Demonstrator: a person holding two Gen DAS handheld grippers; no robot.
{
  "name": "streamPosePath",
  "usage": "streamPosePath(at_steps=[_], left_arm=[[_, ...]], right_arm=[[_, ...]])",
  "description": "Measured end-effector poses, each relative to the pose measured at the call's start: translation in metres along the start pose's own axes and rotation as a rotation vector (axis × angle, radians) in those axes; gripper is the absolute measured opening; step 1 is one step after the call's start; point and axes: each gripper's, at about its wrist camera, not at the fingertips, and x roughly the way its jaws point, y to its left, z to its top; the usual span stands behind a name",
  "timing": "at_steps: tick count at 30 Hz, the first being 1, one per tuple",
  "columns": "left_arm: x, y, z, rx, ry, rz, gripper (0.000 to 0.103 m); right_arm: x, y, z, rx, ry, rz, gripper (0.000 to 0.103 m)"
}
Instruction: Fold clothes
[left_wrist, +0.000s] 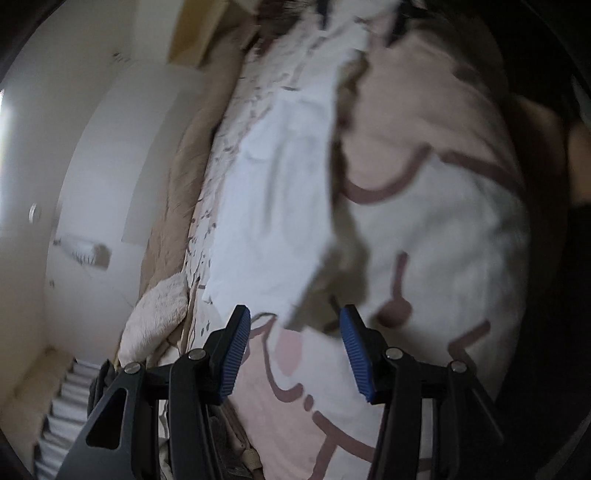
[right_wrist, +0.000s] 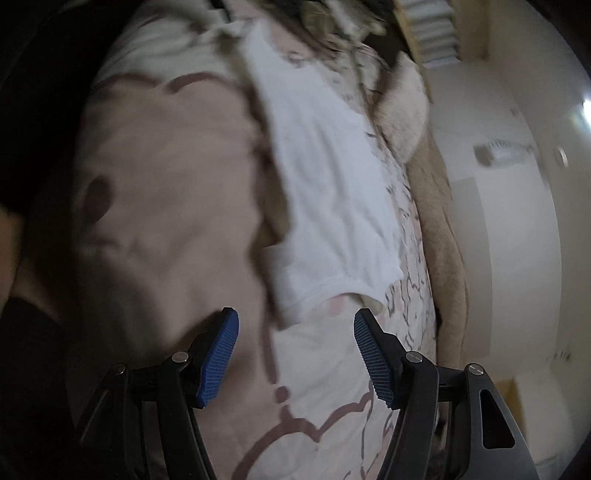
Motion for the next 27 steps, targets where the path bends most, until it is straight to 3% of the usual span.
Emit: streamPosePath(at_steps=[7,16,18,20,21,22,24,27], left_arm=[[0.026,-0.012,0.011,0.059,-0.023,0.047,0.05],[0.039,-0.016,0.027,0.112,-0.068,0.094,0.05],[0.044,-0.014,0.03,0.11,-0.051,0.083,0.049],[0.049,-0.012,0.031,0.095,-0.014,0.05,0.024],[0.052,-0.01,0.032,0.088,0.005,0.034,0.006],[0.054,-0.01,0.032,0.089,0.014,0.034,0.005],[0.051,-0.002,0.033,0.06,0.011,0.042,0.005],[0.032,0.031,0.039,-0.015,-0.015,0.095,0.005]], right_arm=[[0.022,0.016,0.009,-0.099,-0.051,-0.123,0.065],[0.046,0.009,0.026,-0.096,0.011,-0.202,0.065],[0.05,0.009,0.026,-0.097,0.019,-0.195,0.058],[0.054,0.018,0.024,-0.143,0.014,-0.178,0.019],[0.056,0.024,0.022,-0.169,0.012,-0.17,0.011],[0.057,0.029,0.021,-0.195,0.005,-0.17,0.006],[0.056,0.03,0.019,-0.226,-0.012,-0.178,0.005],[0.045,-0.002,0.02,-0.148,-0.02,-0.187,0.005]])
